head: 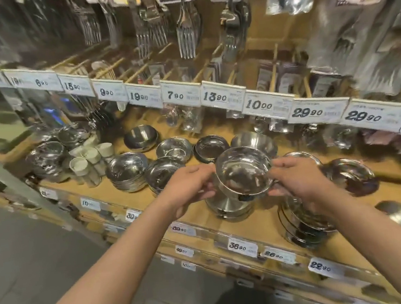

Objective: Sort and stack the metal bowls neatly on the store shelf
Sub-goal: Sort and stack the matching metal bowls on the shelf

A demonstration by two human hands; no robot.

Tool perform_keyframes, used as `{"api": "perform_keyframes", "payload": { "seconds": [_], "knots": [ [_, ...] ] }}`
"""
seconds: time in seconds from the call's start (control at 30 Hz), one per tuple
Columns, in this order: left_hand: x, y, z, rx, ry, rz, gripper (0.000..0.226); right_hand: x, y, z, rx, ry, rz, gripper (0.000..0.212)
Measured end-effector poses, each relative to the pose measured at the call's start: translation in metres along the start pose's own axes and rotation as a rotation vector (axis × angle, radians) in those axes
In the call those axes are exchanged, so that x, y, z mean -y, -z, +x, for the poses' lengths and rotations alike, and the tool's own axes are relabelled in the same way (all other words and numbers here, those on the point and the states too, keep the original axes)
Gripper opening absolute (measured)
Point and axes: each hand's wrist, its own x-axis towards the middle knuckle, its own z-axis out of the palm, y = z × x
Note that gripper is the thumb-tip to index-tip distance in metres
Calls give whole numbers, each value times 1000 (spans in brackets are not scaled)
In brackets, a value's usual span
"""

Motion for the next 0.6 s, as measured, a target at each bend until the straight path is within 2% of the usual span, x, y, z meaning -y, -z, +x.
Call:
{"api": "perform_keyframes", "payload": {
  "seconds": [0.17, 0.27, 0.37, 0.4, 0.5, 0.6],
  "knots": [
    [-2, 48, -5, -190, -4, 43, 26, 14, -65, 21, 137, 17, -7, 36],
    [-6, 84, 2, -264, -15, 97, 17, 19, -106, 35, 154, 23, -6, 38],
    [-11, 119, 19, -300, -32, 142, 17, 22, -143, 53, 140, -2, -11, 47],
    [-11, 128, 27, -305, -35, 145, 19, 25, -152, 59, 128, 8, -37, 44],
    [-12, 150, 52, -261, -23, 160, 17, 34, -176, 76, 62, 18, -81, 15],
    [-10, 171, 73, -195, -22, 197, 13, 35, -198, 85, -2, 7, -122, 20]
  ]
}}
